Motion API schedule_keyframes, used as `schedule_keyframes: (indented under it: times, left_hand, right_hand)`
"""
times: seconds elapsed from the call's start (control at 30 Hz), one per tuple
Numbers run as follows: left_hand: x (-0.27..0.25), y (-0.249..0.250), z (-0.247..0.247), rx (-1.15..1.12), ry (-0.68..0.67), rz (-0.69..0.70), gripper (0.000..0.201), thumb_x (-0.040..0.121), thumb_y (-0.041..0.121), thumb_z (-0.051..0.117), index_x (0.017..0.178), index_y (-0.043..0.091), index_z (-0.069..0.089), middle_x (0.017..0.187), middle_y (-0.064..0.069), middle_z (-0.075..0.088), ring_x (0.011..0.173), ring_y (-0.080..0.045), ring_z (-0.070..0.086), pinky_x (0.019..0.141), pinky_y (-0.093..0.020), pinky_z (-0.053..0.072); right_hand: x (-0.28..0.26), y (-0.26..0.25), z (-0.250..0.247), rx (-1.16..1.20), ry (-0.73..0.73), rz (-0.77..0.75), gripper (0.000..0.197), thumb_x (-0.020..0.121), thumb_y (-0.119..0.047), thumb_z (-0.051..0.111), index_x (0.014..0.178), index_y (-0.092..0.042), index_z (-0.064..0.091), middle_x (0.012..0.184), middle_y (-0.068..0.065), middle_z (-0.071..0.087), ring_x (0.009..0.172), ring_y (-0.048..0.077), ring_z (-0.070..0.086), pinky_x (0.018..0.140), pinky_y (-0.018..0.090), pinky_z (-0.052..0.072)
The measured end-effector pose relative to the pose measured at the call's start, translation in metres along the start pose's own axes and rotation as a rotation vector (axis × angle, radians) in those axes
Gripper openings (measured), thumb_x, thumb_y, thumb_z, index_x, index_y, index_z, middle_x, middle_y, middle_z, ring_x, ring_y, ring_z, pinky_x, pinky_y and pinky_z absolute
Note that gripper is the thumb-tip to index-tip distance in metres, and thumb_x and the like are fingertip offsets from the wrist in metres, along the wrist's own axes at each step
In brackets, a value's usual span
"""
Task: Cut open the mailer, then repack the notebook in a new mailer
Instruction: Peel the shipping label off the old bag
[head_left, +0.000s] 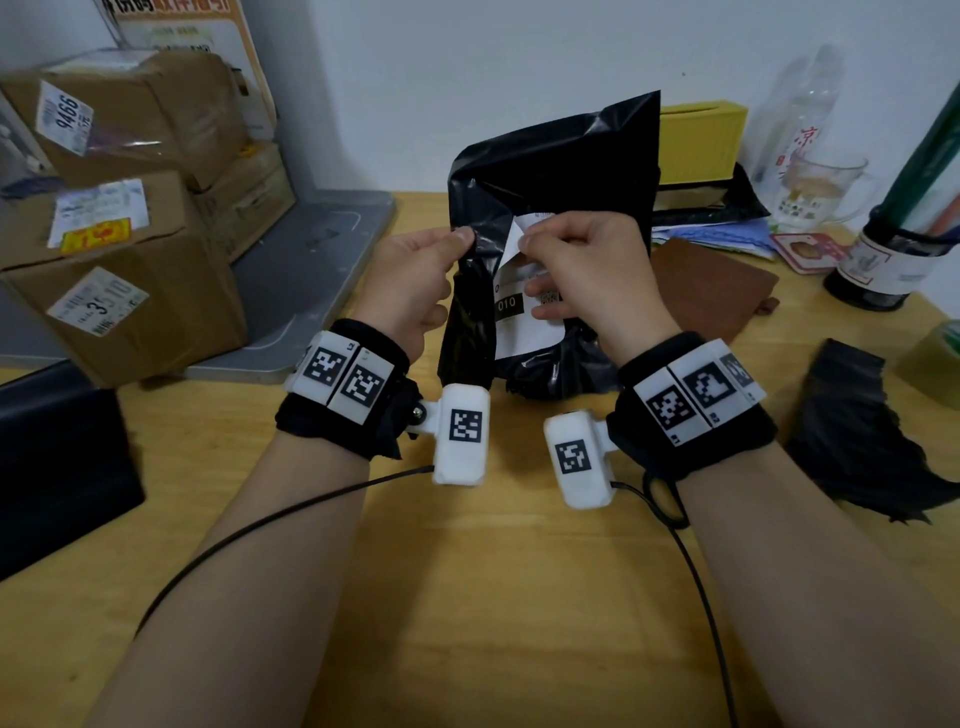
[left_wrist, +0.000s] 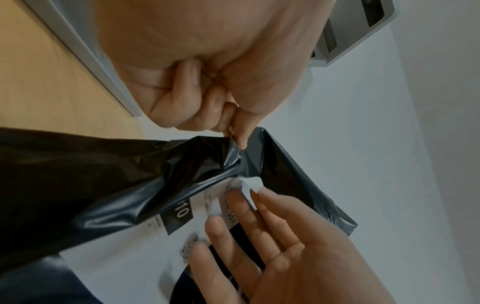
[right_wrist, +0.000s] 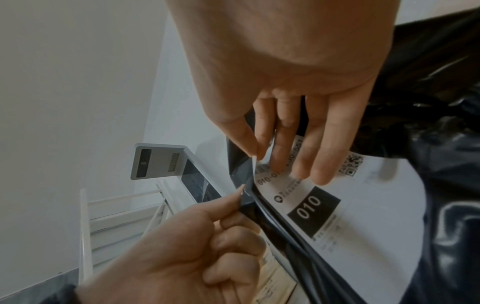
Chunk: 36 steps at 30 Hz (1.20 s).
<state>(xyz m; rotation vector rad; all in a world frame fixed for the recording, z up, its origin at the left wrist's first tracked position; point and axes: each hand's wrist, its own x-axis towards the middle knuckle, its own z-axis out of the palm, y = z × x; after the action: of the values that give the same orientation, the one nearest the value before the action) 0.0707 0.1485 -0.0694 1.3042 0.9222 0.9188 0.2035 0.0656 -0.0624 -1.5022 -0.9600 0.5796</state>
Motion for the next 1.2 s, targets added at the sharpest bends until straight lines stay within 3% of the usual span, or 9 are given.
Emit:
schedule_keyframes:
  times: [0.17, 0.33, 0.43, 0.53, 0.63, 0.7, 0.77, 0.93, 1.2]
  left_hand:
    - [-0.001, 0.001, 0.004, -0.108, 0.041, 0.078, 0.025, 0.09, -0.002, 0.064, 0.093, 0.018, 0.049, 0.071, 0.001, 0.052, 0.056, -0.009, 0.064, 0.041, -0.018, 0.036]
    - [-0.01, 0.011, 0.007, 0.077, 0.049, 0.361, 0.03, 0.087, 0.001, 0.066, 0.098, 0.028, 0.072, 0.1, 0.004, 0.063, 0.07, -0.007, 0.066, 0.048, -0.023, 0.045]
    - [-0.013, 0.017, 0.012, 0.2, 0.068, 0.596, 0.03, 0.083, 0.007, 0.071, 0.1, 0.032, 0.074, 0.121, -0.001, 0.05, 0.076, -0.009, 0.063, 0.056, -0.014, 0.047]
    - [-0.015, 0.022, 0.014, 0.281, 0.031, 0.77, 0.023, 0.082, 0.005, 0.072, 0.089, 0.027, 0.074, 0.138, 0.008, 0.035, 0.09, -0.012, 0.066, 0.065, -0.018, 0.051]
    - [-0.007, 0.017, 0.011, 0.313, 0.01, 0.641, 0.022, 0.084, 0.008, 0.068, 0.093, 0.027, 0.075, 0.137, 0.014, 0.048, 0.102, -0.008, 0.065, 0.078, -0.03, 0.057]
    - [-0.002, 0.011, 0.008, 0.296, 0.047, 0.529, 0.025, 0.085, 0.011, 0.064, 0.1, 0.028, 0.075, 0.111, 0.018, 0.065, 0.097, -0.008, 0.064, 0.089, -0.043, 0.055]
    - [0.0, 0.008, 0.007, 0.306, 0.067, 0.455, 0.026, 0.086, 0.012, 0.063, 0.104, 0.028, 0.074, 0.095, 0.018, 0.068, 0.087, -0.006, 0.062, 0.085, -0.038, 0.054]
    - [0.004, 0.001, 0.01, 0.177, 0.061, 0.333, 0.026, 0.091, 0.008, 0.061, 0.114, 0.015, 0.072, 0.098, 0.004, 0.07, 0.076, 0.001, 0.066, 0.066, -0.018, 0.053]
    - [-0.002, -0.001, 0.013, 0.186, 0.007, 0.29, 0.035, 0.075, 0.037, 0.079, 0.105, 0.02, 0.073, 0.105, 0.001, 0.074, 0.095, -0.012, 0.072, 0.086, -0.038, 0.059]
  right_hand:
    - [0.0, 0.002, 0.001, -0.008, 0.016, -0.076, 0.009, 0.093, -0.016, 0.067, 0.088, -0.021, 0.074, 0.078, 0.0, 0.068, 0.069, 0.012, 0.067, 0.062, 0.041, 0.064]
    - [0.002, 0.0, 0.0, -0.1, 0.039, -0.151, 0.013, 0.089, -0.026, 0.071, 0.081, -0.034, 0.076, 0.076, -0.018, 0.069, 0.081, 0.005, 0.068, 0.067, 0.035, 0.063]
    - [0.002, -0.003, -0.002, -0.223, 0.057, -0.267, 0.011, 0.087, -0.028, 0.071, 0.078, -0.031, 0.076, 0.077, -0.028, 0.067, 0.085, -0.002, 0.066, 0.078, 0.04, 0.061]
    - [0.002, -0.005, -0.002, -0.321, 0.062, -0.393, 0.009, 0.087, -0.025, 0.07, 0.081, -0.025, 0.077, 0.09, -0.019, 0.062, 0.088, 0.004, 0.064, 0.075, 0.041, 0.06]
    - [0.004, -0.003, -0.001, -0.327, 0.049, -0.413, 0.009, 0.085, -0.024, 0.071, 0.083, -0.02, 0.079, 0.094, -0.012, 0.065, 0.091, 0.009, 0.066, 0.078, 0.044, 0.059]
    - [0.004, -0.003, -0.001, -0.333, 0.027, -0.372, 0.01, 0.085, -0.026, 0.07, 0.086, -0.023, 0.08, 0.094, -0.014, 0.066, 0.089, 0.01, 0.067, 0.075, 0.045, 0.06]
    - [0.003, -0.005, -0.002, -0.35, 0.001, -0.326, 0.01, 0.088, -0.027, 0.068, 0.086, -0.027, 0.078, 0.086, -0.017, 0.065, 0.08, 0.009, 0.068, 0.068, 0.045, 0.062]
    - [0.001, -0.005, -0.005, -0.274, -0.052, -0.188, 0.014, 0.097, -0.021, 0.063, 0.085, -0.026, 0.068, 0.077, -0.006, 0.067, 0.052, 0.013, 0.066, 0.052, 0.044, 0.062]
    - [0.004, -0.004, -0.005, -0.151, -0.008, -0.175, 0.02, 0.099, -0.017, 0.06, 0.083, -0.028, 0.064, 0.079, -0.002, 0.069, 0.068, 0.018, 0.068, 0.066, 0.053, 0.062]
